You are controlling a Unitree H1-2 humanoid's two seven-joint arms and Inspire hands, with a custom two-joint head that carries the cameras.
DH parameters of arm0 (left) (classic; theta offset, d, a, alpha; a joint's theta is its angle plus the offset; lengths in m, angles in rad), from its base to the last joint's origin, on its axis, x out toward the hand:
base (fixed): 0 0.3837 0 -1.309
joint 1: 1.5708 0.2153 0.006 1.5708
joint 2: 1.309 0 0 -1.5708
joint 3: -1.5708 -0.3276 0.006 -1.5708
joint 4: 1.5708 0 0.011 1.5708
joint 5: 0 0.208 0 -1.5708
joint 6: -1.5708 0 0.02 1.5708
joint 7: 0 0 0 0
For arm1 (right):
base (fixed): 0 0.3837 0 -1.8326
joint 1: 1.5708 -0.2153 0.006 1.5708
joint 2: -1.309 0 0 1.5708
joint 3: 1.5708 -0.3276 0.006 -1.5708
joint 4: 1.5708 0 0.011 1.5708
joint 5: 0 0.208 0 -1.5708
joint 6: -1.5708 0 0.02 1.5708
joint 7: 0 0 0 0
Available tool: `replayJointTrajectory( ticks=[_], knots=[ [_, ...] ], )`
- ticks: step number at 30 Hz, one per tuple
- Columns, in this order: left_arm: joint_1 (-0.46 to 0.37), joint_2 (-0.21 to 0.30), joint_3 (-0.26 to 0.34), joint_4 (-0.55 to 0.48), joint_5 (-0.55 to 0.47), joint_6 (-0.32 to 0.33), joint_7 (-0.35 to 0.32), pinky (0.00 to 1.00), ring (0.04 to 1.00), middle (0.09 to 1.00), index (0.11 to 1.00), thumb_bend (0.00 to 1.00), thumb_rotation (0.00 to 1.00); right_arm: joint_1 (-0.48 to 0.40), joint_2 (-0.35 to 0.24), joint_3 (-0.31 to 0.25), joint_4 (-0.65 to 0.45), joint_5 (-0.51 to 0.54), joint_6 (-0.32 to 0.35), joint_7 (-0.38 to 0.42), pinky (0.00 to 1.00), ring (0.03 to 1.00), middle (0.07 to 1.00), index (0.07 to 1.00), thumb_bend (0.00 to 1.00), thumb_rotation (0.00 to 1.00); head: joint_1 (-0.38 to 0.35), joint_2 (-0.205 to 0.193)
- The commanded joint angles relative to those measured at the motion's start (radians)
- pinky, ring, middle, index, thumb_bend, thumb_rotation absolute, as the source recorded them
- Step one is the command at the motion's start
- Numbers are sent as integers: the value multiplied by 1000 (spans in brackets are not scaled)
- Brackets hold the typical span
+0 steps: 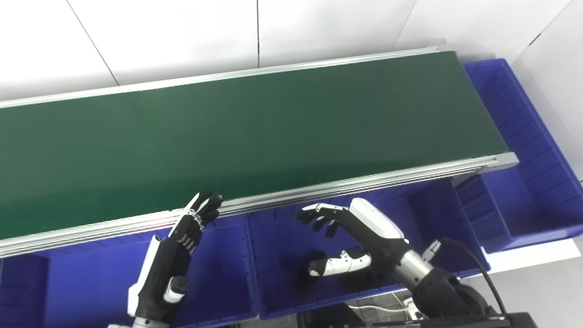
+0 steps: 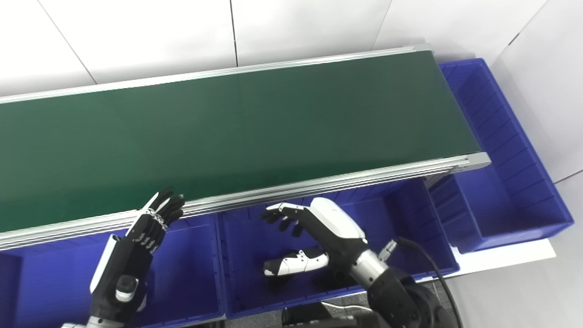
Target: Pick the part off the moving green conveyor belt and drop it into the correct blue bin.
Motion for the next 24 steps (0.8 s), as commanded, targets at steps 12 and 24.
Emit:
replayJointTrajectory(
  ticks=[12, 24],
  knots=[
    [-6, -28, 2, 69, 59, -94, -3, 901, 916, 893, 893, 994, 939, 30, 49, 43, 77, 248, -226, -95, 539, 615, 698, 729, 1000, 1000, 75, -75],
    [-12, -67, -22, 125, 155, -111, 33, 868, 904, 887, 895, 1000, 963, 36, 124, 38, 354, 345, -428, -178, 664, 732, 770, 747, 1000, 1000, 199, -145]
  ],
)
